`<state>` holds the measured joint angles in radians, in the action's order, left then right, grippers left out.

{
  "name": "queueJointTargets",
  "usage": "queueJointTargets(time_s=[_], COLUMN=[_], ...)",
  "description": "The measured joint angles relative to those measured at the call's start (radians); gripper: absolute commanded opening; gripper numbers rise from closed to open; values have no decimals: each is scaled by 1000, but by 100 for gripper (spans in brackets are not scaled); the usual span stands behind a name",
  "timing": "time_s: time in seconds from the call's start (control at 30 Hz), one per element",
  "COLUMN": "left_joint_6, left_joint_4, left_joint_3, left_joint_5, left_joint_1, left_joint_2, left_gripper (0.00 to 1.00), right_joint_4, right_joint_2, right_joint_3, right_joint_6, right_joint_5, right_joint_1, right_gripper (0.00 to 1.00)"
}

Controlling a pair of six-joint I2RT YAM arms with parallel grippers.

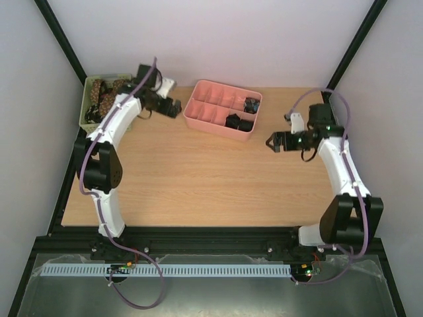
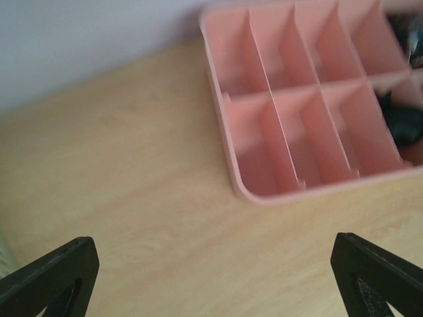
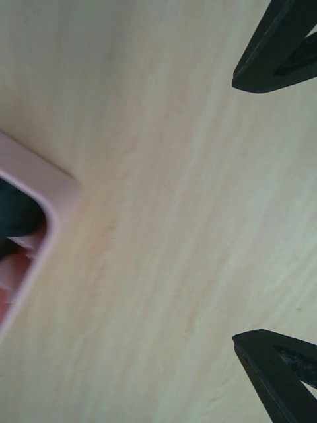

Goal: Roll the ties
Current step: Reset both arms

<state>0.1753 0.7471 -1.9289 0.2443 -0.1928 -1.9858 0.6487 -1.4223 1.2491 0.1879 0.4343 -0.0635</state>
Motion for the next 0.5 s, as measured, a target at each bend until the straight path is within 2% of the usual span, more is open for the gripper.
queueJointTargets(time_s=[0.23, 0.33, 0.5], left_joint_6=[-33, -47, -56], left_joint_4=[-26, -37, -48], left_joint_3=[422, 525, 594], left_joint_5=[-23, -35, -61], left_joint_1=[-62, -80, -106], left_joint_2=[122, 197, 289], left_gripper=[99, 99, 99], right_joint_4=[-26, -24, -45], right_joint_2=[177, 215, 221], right_joint_3=[-304, -380, -387], right_joint_6=[-13, -16, -29], right_joint_5=[34, 57, 83], right_joint_1=[0, 0, 0], right_gripper=[99, 98, 99])
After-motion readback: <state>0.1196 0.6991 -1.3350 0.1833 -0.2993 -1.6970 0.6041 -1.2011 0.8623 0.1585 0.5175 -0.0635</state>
